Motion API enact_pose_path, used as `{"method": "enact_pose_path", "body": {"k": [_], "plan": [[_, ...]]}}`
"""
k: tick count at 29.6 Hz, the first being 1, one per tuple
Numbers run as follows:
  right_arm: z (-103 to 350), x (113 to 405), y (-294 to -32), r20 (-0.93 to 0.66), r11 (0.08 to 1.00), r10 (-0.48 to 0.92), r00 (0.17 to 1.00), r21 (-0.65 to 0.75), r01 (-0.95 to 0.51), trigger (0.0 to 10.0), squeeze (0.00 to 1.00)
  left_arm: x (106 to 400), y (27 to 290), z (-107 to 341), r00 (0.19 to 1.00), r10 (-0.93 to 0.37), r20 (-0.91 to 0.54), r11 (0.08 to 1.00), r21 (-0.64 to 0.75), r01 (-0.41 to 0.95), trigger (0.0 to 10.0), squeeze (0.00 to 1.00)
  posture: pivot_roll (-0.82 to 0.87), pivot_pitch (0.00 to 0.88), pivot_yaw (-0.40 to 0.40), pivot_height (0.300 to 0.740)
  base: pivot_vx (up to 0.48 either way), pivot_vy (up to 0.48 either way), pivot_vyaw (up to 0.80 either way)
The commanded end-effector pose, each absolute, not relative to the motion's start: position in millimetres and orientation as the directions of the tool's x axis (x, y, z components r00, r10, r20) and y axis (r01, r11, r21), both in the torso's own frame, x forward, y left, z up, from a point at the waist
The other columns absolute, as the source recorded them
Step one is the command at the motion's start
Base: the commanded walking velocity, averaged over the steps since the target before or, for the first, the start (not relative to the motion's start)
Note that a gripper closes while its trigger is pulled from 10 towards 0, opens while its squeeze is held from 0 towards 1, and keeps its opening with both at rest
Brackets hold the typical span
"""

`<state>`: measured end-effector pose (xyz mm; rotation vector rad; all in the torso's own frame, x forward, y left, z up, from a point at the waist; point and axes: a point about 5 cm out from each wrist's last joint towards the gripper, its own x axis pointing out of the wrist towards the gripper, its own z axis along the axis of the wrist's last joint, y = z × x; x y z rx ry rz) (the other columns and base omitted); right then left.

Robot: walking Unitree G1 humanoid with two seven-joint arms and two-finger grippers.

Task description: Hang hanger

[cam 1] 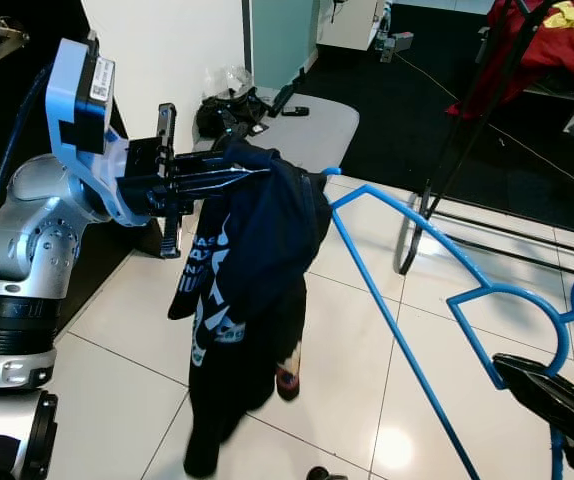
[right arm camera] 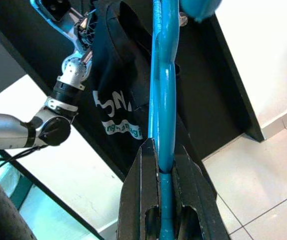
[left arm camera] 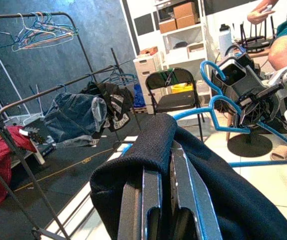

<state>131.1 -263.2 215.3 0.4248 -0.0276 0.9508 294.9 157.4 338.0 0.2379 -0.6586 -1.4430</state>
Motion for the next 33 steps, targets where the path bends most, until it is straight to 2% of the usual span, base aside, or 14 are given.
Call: {"method": "enact_pose_path", "body": {"k": [1,9,13,20,24,33], "plan": [[221,129,-264,0.204,0.488,0.800,0.564,0.326,-0.810,10.0,0.00,292,162,345,-0.020,-0.963,0.268,0.137,0.552,0.823,10.0,0.00,-0.07,0.189,0.021,0.740,0.000,0.000,0.00],[228,126,-266,0.160,0.456,0.840,0.519,0.309,-0.834,10.0,0.00,292,162,346,-0.029,-0.966,0.257,0.122,0.552,0.825,10.0,0.00,-0.07,0.189,0.020,0.740,0.000,0.000,0.00],[232,117,-267,0.083,0.424,0.879,0.469,0.312,-0.851,10.0,0.00,290,164,346,-0.046,-0.970,0.239,0.095,0.549,0.831,10.0,0.00,-0.08,0.193,0.023,0.740,0.000,0.000,0.00],[232,118,-265,0.094,0.419,0.879,0.467,0.310,-0.853,10.0,0.00,290,159,342,-0.066,-0.969,0.236,0.074,0.539,0.839,10.0,0.00,-0.08,0.192,0.026,0.740,0.000,0.000,0.00],[225,123,-255,0.125,0.402,0.878,0.462,0.328,-0.855,10.0,0.00,288,148,334,-0.095,-0.965,0.246,0.047,0.513,0.857,10.0,0.00,-0.07,0.193,0.027,0.740,0.000,0.000,0.00],[220,130,-250,0.167,0.401,0.865,0.473,0.336,-0.852,10.0,0.00,289,134,325,-0.101,-0.956,0.276,0.045,0.475,0.879,10.0,0.00,-0.07,0.191,0.025,0.740,0.000,0.000,0.00]]}}
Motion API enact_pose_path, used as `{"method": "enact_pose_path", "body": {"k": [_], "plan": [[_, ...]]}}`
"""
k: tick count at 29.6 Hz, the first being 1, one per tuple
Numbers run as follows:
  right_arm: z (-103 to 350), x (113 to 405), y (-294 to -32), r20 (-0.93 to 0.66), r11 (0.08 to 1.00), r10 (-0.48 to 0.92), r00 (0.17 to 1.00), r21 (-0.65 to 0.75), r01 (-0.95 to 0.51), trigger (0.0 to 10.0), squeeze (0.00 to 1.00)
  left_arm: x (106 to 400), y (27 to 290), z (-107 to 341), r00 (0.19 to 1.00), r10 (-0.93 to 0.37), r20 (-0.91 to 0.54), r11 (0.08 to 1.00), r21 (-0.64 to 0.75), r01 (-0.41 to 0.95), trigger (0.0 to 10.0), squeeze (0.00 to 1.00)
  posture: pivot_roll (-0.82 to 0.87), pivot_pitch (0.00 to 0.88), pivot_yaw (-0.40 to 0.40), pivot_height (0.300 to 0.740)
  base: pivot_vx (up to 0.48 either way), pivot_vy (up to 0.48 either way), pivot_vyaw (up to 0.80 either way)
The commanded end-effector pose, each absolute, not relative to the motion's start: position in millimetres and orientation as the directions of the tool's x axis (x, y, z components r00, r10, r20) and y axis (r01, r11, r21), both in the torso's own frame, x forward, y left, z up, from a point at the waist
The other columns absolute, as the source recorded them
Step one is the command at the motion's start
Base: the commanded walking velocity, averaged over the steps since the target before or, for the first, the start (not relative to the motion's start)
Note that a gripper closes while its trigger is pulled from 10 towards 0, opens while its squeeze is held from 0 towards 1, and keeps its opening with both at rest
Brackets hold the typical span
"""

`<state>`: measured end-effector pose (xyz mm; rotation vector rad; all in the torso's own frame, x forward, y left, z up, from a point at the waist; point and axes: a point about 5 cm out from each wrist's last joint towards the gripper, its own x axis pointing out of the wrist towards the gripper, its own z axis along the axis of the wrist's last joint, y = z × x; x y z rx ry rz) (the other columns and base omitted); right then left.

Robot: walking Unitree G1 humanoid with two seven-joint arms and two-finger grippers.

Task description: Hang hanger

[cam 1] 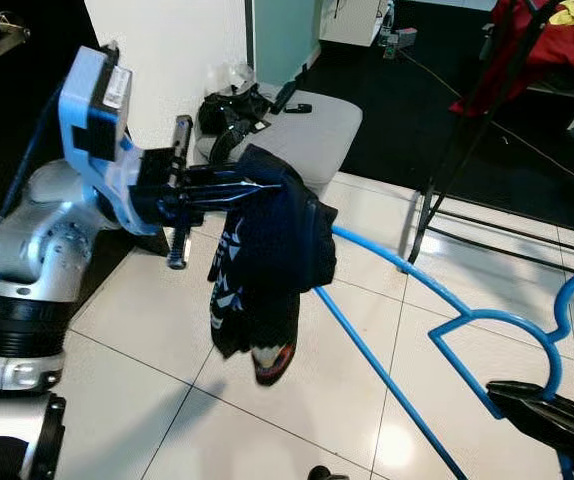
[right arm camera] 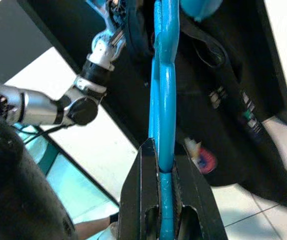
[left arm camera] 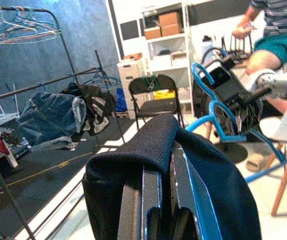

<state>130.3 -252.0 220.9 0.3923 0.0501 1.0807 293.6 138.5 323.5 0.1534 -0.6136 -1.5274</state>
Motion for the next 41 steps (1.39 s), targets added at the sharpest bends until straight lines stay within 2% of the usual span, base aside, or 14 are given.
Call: {"method": "enact_pose_path", "body": {"k": [1,7,12,15,18,26,34,41], "plan": [[220,130,-250,0.167,0.401,0.865,0.473,0.336,-0.852,10.0,0.00,289,134,325,-0.101,-0.956,0.276,0.045,0.475,0.879,10.0,0.00,-0.07,0.191,0.025,0.740,0.000,0.000,0.00],[217,143,-244,0.226,0.442,0.823,0.521,0.323,-0.837,10.0,0.00,289,124,314,-0.096,-0.950,0.297,0.045,0.434,0.900,10.0,0.00,-0.07,0.191,0.024,0.740,0.000,0.000,0.00],[214,147,-245,0.221,0.477,0.802,0.555,0.323,-0.817,10.0,0.00,291,129,314,-0.067,-0.950,0.306,0.075,0.430,0.900,10.0,0.00,-0.07,0.191,0.023,0.740,0.000,0.000,0.00],[208,153,-248,0.198,0.526,0.774,0.601,0.325,-0.785,10.0,0.00,293,141,321,-0.031,-0.950,0.309,0.116,0.444,0.888,10.0,0.00,-0.06,0.191,0.020,0.740,0.000,0.000,0.00],[206,151,-248,0.195,0.521,0.775,0.601,0.340,-0.783,10.0,0.00,296,149,325,0.006,-0.949,0.315,0.157,0.458,0.875,10.0,0.00,-0.06,0.187,0.017,0.740,0.000,0.000,0.00],[202,145,-245,0.177,0.492,0.796,0.578,0.367,-0.790,10.0,0.00,300,153,331,0.045,-0.935,0.352,0.215,0.461,0.861,10.0,0.00,-0.06,0.186,0.016,0.740,0.000,0.000,0.00],[200,147,-248,0.192,0.516,0.769,0.610,0.375,-0.770,10.0,0.00,297,149,331,0.011,-0.931,0.365,0.189,0.455,0.870,10.0,0.00,-0.06,0.185,0.017,0.740,0.000,0.000,0.00],[198,155,-250,0.210,0.559,0.728,0.653,0.370,-0.742,10.0,0.00,290,142,327,-0.043,-0.934,0.354,0.127,0.441,0.888,10.0,0.00,-0.07,0.187,0.017,0.740,0.000,0.000,0.00]]}}
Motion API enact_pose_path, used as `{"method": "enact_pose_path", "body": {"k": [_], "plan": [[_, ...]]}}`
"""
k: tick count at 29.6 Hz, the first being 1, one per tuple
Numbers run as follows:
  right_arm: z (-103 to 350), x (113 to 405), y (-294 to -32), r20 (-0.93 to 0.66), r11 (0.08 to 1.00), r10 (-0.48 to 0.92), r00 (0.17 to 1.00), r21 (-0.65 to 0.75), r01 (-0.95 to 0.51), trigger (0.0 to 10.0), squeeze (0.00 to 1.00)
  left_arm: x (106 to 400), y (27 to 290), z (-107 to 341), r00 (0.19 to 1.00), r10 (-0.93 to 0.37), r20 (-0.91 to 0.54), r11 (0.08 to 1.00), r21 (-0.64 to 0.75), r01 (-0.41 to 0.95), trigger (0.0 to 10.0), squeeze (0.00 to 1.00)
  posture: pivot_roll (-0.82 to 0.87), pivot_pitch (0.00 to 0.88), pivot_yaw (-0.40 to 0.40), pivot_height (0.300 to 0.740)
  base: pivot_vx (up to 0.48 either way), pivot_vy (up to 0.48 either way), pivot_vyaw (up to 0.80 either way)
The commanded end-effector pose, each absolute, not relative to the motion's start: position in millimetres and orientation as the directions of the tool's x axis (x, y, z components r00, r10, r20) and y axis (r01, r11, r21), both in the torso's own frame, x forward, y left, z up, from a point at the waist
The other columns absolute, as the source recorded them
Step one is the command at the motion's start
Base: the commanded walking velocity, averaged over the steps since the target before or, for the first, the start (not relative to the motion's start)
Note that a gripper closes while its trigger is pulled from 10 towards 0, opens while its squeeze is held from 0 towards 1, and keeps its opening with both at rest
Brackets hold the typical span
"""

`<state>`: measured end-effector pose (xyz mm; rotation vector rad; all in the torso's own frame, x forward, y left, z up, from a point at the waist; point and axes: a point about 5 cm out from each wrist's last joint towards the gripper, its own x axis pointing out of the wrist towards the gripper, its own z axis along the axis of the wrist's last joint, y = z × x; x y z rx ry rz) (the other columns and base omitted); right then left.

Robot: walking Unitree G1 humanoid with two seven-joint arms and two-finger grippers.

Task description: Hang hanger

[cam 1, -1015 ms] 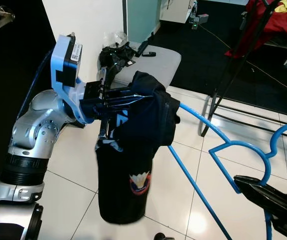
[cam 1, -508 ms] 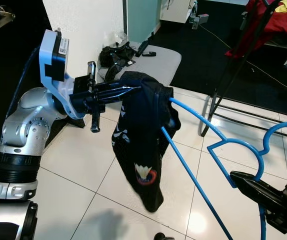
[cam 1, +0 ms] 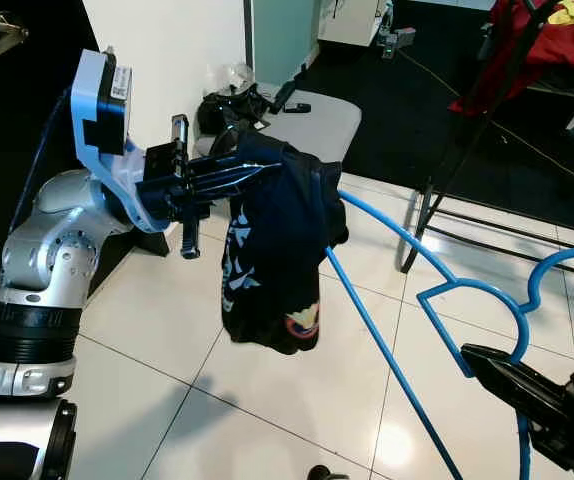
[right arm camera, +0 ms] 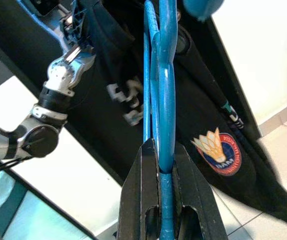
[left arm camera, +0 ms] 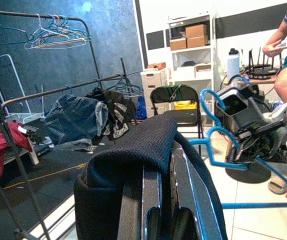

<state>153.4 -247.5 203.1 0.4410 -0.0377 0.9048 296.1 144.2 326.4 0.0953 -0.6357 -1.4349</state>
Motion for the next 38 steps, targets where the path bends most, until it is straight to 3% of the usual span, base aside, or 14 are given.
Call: {"method": "enact_pose_path", "body": {"k": [1,11,25,27,31,38], "plan": [[198,155,-250,0.210,0.559,0.728,0.653,0.370,-0.742,10.0,0.00,290,142,327,-0.043,-0.934,0.354,0.127,0.441,0.888,10.0,0.00,-0.07,0.187,0.017,0.740,0.000,0.000,0.00],[199,169,-242,0.260,0.582,0.678,0.688,0.382,-0.718,10.0,0.00,276,129,315,-0.175,-0.948,0.265,-0.051,0.416,0.908,10.0,0.00,-0.06,0.188,0.021,0.740,0.000,0.000,0.00],[196,170,-238,0.238,0.574,0.685,0.688,0.405,-0.712,10.0,0.00,276,130,314,-0.167,-0.952,0.258,-0.048,0.412,0.910,10.0,0.00,-0.06,0.187,0.019,0.740,0.000,0.000,0.00],[195,168,-236,0.234,0.556,0.702,0.673,0.411,-0.722,10.0,0.00,275,129,313,-0.167,-0.952,0.258,-0.048,0.411,0.910,10.0,0.00,-0.07,0.187,0.018,0.740,0.000,0.000,0.00],[193,151,-226,0.217,0.433,0.793,0.570,0.457,-0.777,10.0,0.00,277,129,312,-0.141,-0.953,0.267,-0.020,0.410,0.912,10.0,0.00,-0.07,0.187,0.016,0.740,0.000,0.000,0.00],[194,146,-229,0.181,0.430,0.814,0.552,0.452,-0.782,10.0,0.00,280,130,313,-0.120,-0.954,0.273,0.004,0.414,0.910,10.0,0.00,-0.07,0.189,0.019,0.740,0.000,0.000,0.00]]}}
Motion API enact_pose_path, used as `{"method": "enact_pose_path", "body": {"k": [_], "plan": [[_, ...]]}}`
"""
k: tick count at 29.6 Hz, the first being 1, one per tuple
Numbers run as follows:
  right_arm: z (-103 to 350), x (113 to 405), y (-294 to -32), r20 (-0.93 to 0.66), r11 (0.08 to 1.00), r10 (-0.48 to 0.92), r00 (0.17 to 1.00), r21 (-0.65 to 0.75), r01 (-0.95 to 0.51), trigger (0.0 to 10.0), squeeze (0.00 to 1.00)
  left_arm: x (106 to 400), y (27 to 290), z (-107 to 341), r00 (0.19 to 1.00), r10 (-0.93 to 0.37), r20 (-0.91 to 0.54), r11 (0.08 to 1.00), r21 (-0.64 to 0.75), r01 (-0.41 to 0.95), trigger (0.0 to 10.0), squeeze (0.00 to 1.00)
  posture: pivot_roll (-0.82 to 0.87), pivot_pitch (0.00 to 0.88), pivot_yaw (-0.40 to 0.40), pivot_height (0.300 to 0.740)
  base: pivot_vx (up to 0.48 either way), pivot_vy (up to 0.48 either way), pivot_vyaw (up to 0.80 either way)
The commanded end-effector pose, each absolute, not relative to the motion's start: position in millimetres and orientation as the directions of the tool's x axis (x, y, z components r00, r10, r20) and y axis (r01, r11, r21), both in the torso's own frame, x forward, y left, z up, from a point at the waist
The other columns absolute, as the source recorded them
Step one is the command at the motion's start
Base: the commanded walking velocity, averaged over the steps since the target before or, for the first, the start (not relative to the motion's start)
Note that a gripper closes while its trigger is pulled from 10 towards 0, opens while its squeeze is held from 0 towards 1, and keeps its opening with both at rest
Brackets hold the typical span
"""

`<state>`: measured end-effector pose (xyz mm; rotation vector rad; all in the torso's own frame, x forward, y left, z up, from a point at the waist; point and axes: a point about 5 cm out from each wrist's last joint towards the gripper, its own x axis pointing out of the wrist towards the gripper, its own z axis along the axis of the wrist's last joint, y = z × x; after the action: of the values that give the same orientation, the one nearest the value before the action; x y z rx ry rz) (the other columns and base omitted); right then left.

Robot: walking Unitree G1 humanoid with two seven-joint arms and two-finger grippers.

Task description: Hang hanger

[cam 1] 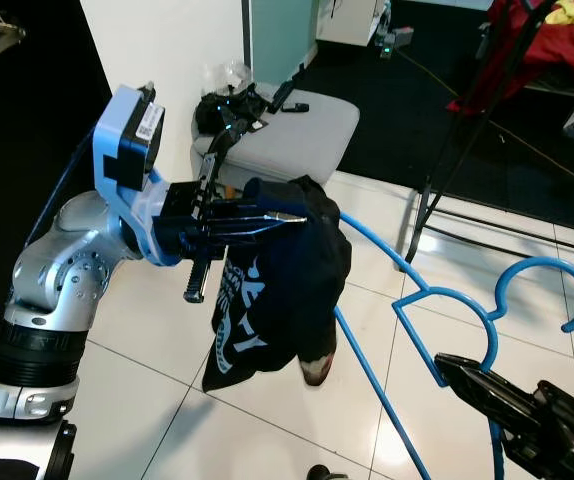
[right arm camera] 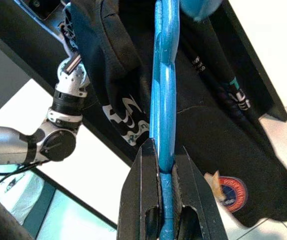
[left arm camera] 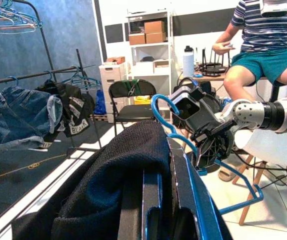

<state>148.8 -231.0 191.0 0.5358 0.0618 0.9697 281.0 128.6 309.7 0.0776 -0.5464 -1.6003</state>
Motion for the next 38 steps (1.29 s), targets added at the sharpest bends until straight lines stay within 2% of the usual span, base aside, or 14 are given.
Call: {"method": "enact_pose_path", "body": {"k": [1,13,16,18,20,25,29,38], "plan": [[193,144,-232,0.151,0.443,0.820,0.552,0.444,-0.779,10.0,0.00,282,131,314,-0.109,-0.955,0.275,0.016,0.416,0.909,10.0,0.00,-0.07,0.189,0.020,0.740,0.000,0.000,0.00],[194,135,-244,0.044,0.484,0.835,0.548,0.415,-0.771,10.0,0.00,286,135,316,-0.092,-0.960,0.264,0.029,0.423,0.906,10.0,0.00,-0.07,0.191,0.022,0.740,0.000,0.000,0.00],[199,125,-258,-0.013,0.523,0.825,0.564,0.395,-0.756,10.0,0.00,288,143,319,-0.096,-0.969,0.229,0.013,0.436,0.900,10.0,0.00,-0.08,0.193,0.026,0.740,0.000,0.000,0.00],[199,125,-258,-0.013,0.523,0.825,0.564,0.395,-0.756,10.0,0.00,288,143,319,-0.096,-0.969,0.229,0.013,0.436,0.900,10.0,0.00,-0.08,0.193,0.026,0.740,0.000,0.000,0.00],[208,119,-272,-0.041,0.568,0.803,0.595,0.356,-0.742,10.0,0.00,287,148,319,-0.105,-0.976,0.193,-0.010,0.440,0.898,10.0,0.00,-0.08,0.193,0.027,0.740,0.000,0.000,0.00],[213,117,-277,-0.042,0.581,0.796,0.604,0.338,-0.741,10.0,0.00,287,149,318,-0.104,-0.978,0.182,-0.013,0.441,0.897,10.0,0.00,-0.08,0.192,0.028,0.740,0.000,0.000,0.00],[231,114,-285,0.038,0.578,0.787,0.616,0.306,-0.757,10.0,0.00,287,151,317,-0.095,-0.980,0.176,-0.008,0.444,0.896,10.0,0.00,-0.08,0.189,0.024,0.740,0.000,0.000,0.00],[235,114,-284,0.074,0.550,0.800,0.595,0.304,-0.778,10.0,0.00,287,148,316,-0.101,-0.978,0.181,-0.010,0.446,0.895,10.0,0.00,-0.09,0.184,0.023,0.740,0.000,0.000,0.00]]}}
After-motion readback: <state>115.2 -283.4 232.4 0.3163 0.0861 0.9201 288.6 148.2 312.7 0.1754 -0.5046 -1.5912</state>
